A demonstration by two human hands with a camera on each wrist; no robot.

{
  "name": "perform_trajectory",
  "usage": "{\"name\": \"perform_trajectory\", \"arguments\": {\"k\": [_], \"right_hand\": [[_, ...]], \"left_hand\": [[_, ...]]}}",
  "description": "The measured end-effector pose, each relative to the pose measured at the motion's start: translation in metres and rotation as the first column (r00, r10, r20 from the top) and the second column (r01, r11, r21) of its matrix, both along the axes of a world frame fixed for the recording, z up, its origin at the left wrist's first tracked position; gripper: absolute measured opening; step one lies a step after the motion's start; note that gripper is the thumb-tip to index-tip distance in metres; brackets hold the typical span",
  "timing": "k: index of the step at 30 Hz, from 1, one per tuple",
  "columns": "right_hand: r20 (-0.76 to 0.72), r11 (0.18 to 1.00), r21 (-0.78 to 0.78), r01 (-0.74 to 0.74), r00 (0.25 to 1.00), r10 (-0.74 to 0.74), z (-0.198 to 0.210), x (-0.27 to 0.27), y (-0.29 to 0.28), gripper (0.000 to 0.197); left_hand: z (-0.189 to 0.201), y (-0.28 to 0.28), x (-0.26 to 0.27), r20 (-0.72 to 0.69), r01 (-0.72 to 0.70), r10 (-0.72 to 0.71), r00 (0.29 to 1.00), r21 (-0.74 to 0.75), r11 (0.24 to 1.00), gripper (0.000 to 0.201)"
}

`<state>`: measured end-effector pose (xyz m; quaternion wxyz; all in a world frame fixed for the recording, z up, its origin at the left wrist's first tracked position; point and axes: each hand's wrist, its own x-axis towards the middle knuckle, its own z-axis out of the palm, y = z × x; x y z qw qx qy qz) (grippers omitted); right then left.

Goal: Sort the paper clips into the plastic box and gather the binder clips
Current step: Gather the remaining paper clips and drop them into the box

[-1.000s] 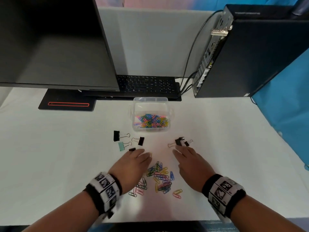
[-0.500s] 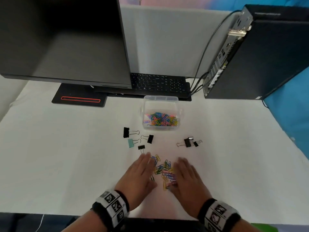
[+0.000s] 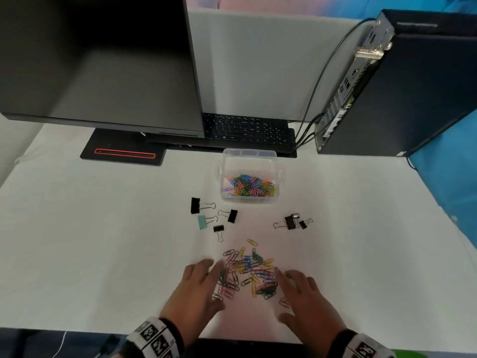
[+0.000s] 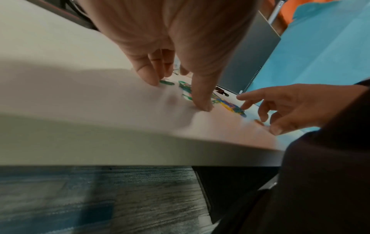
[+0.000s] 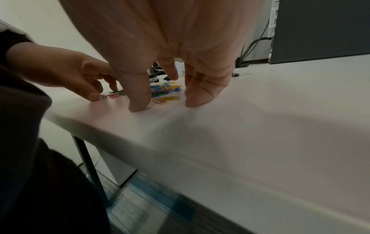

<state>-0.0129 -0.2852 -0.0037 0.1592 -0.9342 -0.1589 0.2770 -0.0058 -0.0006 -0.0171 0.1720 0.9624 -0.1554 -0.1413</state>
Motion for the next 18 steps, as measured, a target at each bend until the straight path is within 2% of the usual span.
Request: {"name": "perform_trajectory", "arguments": {"k": [6, 12, 15, 18], "right_hand": [[0.084, 0.986, 0.109, 0.122, 0.988, -0.132, -0.001, 0.04, 0.052, 0.078], [0.101, 0.987, 0.108, 0.117, 0.987, -0.128, 0.0, 0.07, 0.075, 0.03], [0.074, 0.993, 0.073, 0.094, 0.992, -0.1, 0.003, 0.074, 0.076, 0.035], [0.046, 0.997, 0.043, 0.063, 0.997, -0.065, 0.004, 0.077, 0.074, 0.05]], "left_hand": [[0.004, -0.04, 0.031, -0.068, -0.074, 0.068, 0.995, -0.085, 0.994, 0.075], [0.006, -0.06, 0.056, -0.092, -0.185, 0.176, 0.98, -0.102, 0.977, 0.019], [0.004, -0.062, 0.062, -0.101, -0.187, 0.178, 0.979, -0.087, 0.978, 0.009], [0.008, -0.064, 0.067, -0.121, -0.17, 0.163, 0.979, -0.046, 0.984, 0.014]]}}
